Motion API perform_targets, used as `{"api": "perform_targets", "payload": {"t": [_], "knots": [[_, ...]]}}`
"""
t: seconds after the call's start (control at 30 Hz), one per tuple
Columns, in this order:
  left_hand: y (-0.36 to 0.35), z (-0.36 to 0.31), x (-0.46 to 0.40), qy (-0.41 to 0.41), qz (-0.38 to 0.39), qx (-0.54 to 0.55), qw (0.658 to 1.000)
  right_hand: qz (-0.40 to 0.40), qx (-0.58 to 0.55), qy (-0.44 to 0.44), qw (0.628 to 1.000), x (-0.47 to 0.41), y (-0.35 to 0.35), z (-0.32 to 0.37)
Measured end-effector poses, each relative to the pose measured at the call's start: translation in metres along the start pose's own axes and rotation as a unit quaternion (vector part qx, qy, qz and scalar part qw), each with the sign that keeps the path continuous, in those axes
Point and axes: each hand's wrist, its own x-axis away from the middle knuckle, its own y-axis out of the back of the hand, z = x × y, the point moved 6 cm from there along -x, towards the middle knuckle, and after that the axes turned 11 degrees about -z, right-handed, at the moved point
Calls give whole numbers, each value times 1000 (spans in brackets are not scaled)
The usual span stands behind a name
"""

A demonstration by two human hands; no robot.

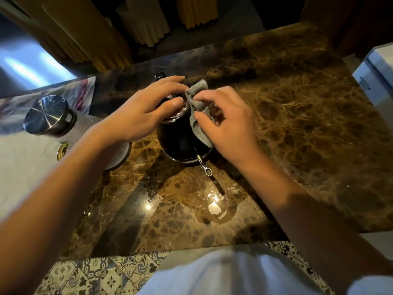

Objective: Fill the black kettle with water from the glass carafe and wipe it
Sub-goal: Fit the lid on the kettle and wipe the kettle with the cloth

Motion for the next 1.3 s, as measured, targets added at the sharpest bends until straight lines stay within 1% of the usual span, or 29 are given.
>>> {"api": "perform_targets", "payload": {"t": [0.1,0.33,0.4,0.47,0.53,0.6,0.63,0.7,0.73,0.77,0.83,0.9,0.93,1.0,1.07,1.1,1.17,1.3], "knots": [[-1,-1,1,2,-15,-17,1000,-19,8,23,1000,24,-8,-5],[-1,-4,2,3,-10,-13,1000,11,30,30,999,72,-10,-46],[-2,-6,2,0,-9,-17,1000,40,54,27,997,78,-9,-55],[-3,-6,1,-11,-10,-19,1000,90,113,18,989,86,-10,-62],[-2,-4,2,-16,-6,-2,1000,121,139,-15,983,93,-8,-66],[-1,-3,2,-22,6,14,1000,99,94,-74,988,85,-1,-64],[-1,-4,1,-26,14,18,999,64,63,-95,991,76,4,-61],[-1,-6,0,-32,29,15,999,-10,10,-100,995,52,12,-51],[-1,-6,1,-27,29,-2,999,-25,-11,-93,995,42,12,-45],[0,-6,1,-18,21,-37,999,-23,-26,-85,996,35,9,-39],[5,-8,3,-3,-24,-141,990,0,-27,-71,997,32,-2,-32],[5,-15,7,0,-59,-199,978,1,-17,-78,997,44,-11,-37],[3,-17,9,-2,-59,-207,976,-7,-16,-96,995,53,-13,-43],[0,-19,9,-5,-47,-206,977,-13,5,-159,987,72,-13,-61],[2,-18,7,-7,-35,-191,981,9,47,-225,973,87,-12,-76],[3,-17,7,-12,-29,-180,983,17,55,-242,969,89,-11,-79],[5,-16,5,-23,-10,-146,989,3,27,-235,972,82,-9,-71],[7,-10,-2,-18,27,-66,997,-38,-41,-132,990,48,-16,-21]]}}
